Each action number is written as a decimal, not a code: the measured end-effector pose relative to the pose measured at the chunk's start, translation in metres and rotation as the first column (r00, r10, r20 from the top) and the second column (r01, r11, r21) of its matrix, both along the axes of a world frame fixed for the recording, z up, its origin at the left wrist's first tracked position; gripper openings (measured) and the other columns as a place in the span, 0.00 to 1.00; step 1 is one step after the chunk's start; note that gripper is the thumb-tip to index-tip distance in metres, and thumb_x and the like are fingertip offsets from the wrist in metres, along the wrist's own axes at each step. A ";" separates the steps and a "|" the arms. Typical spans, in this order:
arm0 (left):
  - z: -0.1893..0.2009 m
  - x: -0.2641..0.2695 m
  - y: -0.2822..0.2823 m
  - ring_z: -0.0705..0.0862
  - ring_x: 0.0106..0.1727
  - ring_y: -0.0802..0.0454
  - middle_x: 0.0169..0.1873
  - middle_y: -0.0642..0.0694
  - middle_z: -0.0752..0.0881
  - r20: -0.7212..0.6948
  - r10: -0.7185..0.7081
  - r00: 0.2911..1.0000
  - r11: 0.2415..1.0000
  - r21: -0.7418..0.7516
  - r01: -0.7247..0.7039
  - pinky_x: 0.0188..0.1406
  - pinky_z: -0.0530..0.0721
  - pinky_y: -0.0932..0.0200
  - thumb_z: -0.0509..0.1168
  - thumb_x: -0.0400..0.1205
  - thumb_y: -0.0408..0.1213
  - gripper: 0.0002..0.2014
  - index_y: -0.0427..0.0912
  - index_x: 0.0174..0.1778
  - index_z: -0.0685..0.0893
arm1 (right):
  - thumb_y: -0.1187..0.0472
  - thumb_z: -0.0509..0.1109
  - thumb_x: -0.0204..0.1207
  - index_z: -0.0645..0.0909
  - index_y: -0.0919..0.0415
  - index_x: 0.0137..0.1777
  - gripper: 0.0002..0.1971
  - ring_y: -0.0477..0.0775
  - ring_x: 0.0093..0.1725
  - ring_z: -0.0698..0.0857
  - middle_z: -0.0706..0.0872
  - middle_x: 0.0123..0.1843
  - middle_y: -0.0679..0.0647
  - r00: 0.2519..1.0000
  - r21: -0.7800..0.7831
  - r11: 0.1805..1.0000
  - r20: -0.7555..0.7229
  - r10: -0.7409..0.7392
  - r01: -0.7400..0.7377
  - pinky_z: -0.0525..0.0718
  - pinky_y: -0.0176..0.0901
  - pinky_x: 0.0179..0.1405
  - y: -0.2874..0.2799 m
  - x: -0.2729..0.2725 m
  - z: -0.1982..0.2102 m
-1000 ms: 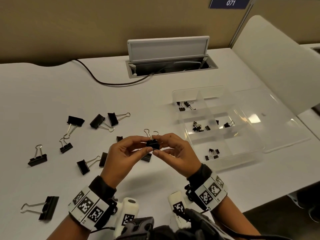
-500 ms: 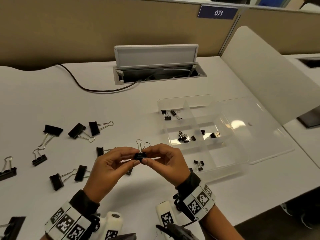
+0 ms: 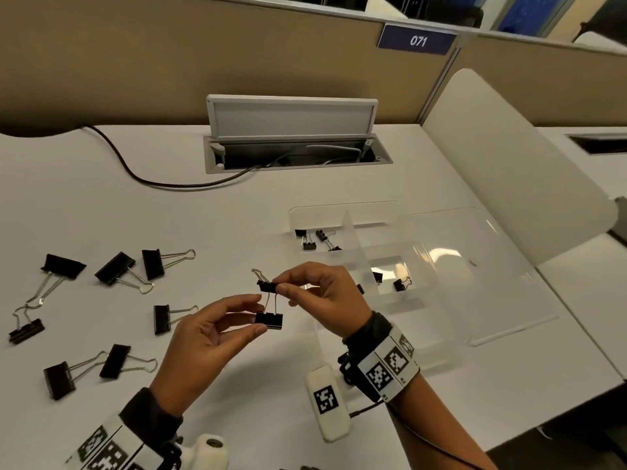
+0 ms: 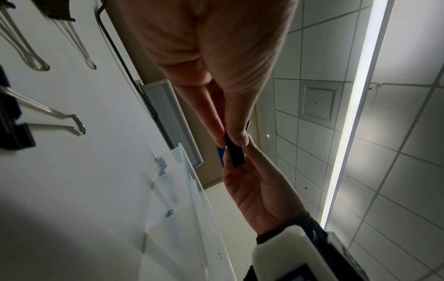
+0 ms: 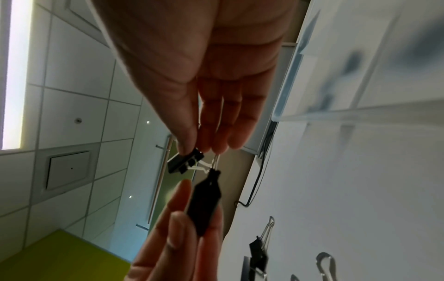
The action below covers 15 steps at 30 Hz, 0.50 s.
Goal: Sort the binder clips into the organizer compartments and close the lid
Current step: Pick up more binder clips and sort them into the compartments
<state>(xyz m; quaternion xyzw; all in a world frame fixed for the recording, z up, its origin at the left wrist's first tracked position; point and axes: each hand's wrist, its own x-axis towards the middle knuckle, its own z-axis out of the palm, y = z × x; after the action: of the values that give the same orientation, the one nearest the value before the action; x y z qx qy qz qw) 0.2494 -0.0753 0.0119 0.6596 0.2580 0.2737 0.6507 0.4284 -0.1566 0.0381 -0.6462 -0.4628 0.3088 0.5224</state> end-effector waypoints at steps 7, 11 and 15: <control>-0.007 0.004 0.002 0.90 0.49 0.55 0.47 0.52 0.92 -0.009 -0.002 1.000 0.998 -0.068 0.001 0.46 0.85 0.70 0.73 0.64 0.30 0.17 0.49 0.49 0.89 | 0.65 0.72 0.73 0.85 0.59 0.52 0.09 0.46 0.38 0.85 0.86 0.38 0.43 0.951 -0.085 0.952 0.116 -0.285 0.295 0.87 0.33 0.39 0.005 0.059 0.002; -0.009 0.011 -0.002 0.91 0.49 0.53 0.47 0.50 0.92 -0.022 -0.046 0.999 0.996 -0.078 0.044 0.46 0.86 0.69 0.73 0.65 0.29 0.15 0.45 0.47 0.90 | 0.64 0.72 0.73 0.86 0.64 0.53 0.09 0.53 0.42 0.89 0.90 0.42 0.56 0.884 -0.136 0.875 0.133 -0.449 0.465 0.89 0.44 0.44 0.020 0.093 -0.006; -0.012 0.016 -0.004 0.91 0.50 0.50 0.46 0.47 0.92 -0.024 -0.072 0.997 0.994 -0.079 0.070 0.48 0.86 0.67 0.74 0.65 0.30 0.15 0.41 0.48 0.89 | 0.63 0.72 0.73 0.86 0.66 0.54 0.11 0.54 0.43 0.89 0.91 0.47 0.60 0.860 -0.205 0.837 0.172 -0.479 0.507 0.90 0.42 0.44 0.027 0.106 -0.016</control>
<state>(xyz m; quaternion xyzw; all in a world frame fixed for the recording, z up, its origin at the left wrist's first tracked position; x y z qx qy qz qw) 0.2651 -0.0793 0.0002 0.6460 0.2537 0.2314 0.6817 0.5346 -0.1295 0.0216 -0.8192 -0.2680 0.1805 0.4738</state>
